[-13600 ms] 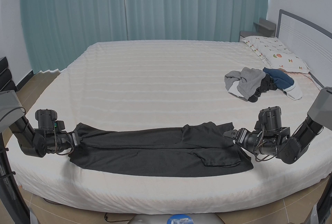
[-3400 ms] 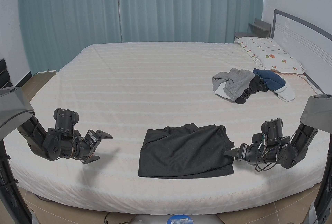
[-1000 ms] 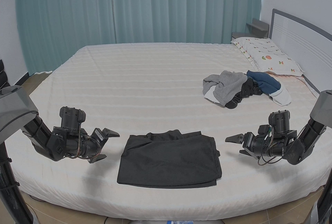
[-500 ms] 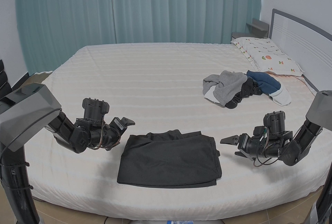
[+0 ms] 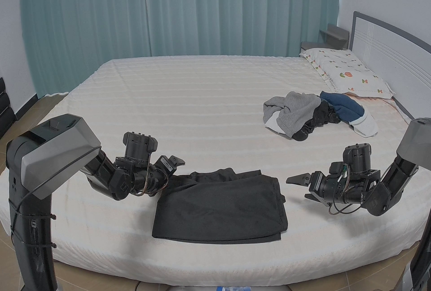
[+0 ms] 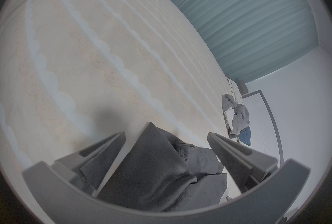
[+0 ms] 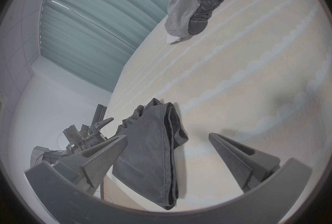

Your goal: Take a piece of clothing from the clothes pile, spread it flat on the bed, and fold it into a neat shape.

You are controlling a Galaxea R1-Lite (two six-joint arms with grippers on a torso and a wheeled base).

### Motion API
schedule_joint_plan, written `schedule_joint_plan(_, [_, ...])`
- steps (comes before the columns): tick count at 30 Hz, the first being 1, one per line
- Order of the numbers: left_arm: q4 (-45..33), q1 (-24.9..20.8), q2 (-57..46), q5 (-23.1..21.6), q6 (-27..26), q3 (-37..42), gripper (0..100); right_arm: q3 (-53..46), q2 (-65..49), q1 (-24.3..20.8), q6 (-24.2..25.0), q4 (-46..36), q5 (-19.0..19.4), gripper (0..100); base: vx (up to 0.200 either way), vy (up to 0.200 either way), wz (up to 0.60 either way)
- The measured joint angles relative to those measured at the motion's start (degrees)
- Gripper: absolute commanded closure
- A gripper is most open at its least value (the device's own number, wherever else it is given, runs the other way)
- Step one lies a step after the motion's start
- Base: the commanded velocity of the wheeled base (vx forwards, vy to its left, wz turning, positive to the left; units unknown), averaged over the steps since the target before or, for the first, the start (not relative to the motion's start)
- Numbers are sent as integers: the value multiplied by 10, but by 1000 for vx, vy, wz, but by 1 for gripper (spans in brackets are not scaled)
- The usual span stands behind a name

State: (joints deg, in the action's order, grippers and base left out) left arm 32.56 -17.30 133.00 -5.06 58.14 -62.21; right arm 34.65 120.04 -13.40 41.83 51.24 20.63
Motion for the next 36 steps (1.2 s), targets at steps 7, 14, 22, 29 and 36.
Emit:
schedule_joint_plan(7, [1,-1,7,27,1,-5,100,1,2,3,0,0,0,0,0,0,0])
schedule_joint_plan(14, [1,-2,10,45,22,-4,100,3,8,0,-3,0,0,0,0,0,0])
schedule_joint_plan(22, [1,7,9,52,49,1,100,32,16,-9,-3,-3,0,0,0,0,0])
schedule_joint_plan(29, [1,24,7,53,64,3,100,82,43,-18,-5,-8,-4,0,0,0,0])
schedule_joint_plan(36, [1,31,6,53,65,5,100,128,80,-39,-9,-9,-37,0,0,0,0])
